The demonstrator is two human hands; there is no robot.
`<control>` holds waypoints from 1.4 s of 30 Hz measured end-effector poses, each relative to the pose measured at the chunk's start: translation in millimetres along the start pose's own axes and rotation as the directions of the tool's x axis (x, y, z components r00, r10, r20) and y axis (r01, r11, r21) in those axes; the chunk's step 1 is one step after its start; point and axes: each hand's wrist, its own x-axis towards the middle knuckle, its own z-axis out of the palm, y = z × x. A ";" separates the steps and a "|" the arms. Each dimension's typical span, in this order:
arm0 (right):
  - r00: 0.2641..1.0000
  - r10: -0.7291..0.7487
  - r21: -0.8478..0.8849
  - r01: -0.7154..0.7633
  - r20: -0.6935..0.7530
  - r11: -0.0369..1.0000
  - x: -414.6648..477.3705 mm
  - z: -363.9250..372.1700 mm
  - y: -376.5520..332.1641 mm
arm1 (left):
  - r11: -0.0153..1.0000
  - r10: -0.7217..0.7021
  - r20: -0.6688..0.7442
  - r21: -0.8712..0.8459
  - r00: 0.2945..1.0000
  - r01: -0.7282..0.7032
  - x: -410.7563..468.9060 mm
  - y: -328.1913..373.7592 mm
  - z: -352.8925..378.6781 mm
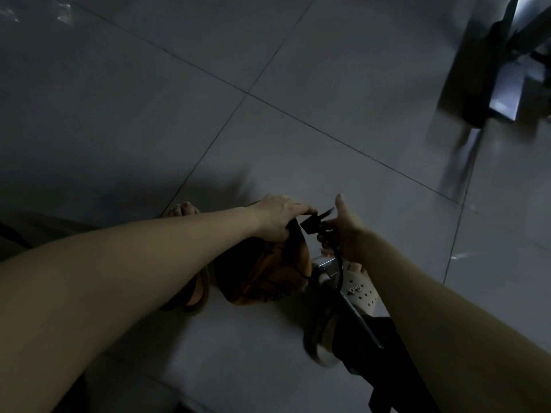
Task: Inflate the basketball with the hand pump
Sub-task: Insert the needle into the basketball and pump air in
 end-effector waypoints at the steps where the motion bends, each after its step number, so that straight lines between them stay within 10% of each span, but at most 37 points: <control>1: 0.999 0.035 0.020 -0.035 -0.001 0.999 0.8 -0.9 -1.0 | 1.000 0.006 0.004 0.010 1.000 -0.006 0.0 1.0 0.1; 9: 0.964 0.237 0.101 -0.249 0.122 0.963 -7.8 -3.5 -7.9 | 0.998 0.036 -0.014 0.053 0.999 -0.035 -1.9 0.8 3.4; 42: 0.957 0.222 0.131 -0.248 0.186 0.960 8.4 -3.7 -4.4 | 0.991 0.115 -0.150 0.083 0.982 -0.103 1.1 -3.6 10.8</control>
